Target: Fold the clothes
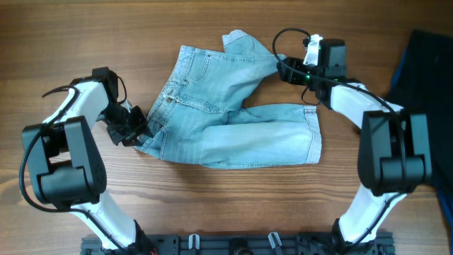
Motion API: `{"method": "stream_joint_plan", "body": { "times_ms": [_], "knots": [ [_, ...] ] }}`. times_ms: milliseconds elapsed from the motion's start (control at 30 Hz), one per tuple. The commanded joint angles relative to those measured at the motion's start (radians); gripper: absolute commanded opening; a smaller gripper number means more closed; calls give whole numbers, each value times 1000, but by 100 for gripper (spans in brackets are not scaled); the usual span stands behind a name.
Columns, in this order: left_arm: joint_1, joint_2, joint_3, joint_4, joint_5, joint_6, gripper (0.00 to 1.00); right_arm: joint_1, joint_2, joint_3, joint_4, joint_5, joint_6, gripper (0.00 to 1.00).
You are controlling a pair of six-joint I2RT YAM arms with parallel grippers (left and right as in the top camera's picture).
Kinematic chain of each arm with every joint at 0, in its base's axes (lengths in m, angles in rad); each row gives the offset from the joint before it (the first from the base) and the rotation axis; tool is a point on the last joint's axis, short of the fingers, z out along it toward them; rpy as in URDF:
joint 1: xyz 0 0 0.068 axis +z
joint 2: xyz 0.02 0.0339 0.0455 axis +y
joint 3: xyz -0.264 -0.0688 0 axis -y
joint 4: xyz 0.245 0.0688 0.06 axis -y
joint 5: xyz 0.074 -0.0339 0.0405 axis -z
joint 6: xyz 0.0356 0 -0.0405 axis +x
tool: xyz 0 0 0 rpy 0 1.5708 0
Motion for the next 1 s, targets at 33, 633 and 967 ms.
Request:
{"method": "stream_joint_plan", "body": {
  "times_ms": [33, 633, 967],
  "knots": [
    [10, 52, -31, 20, -59, 14, 38, -2, 78, -8, 111, 17, -20, 58],
    [10, 51, -14, -5, -45, 80, 33, -23, -44, -7, 0, -216, -111, 47],
    [8, -69, 56, -28, 92, 132, 33, -34, -24, -16, -197, -57, -162, 54]
  ]
}}
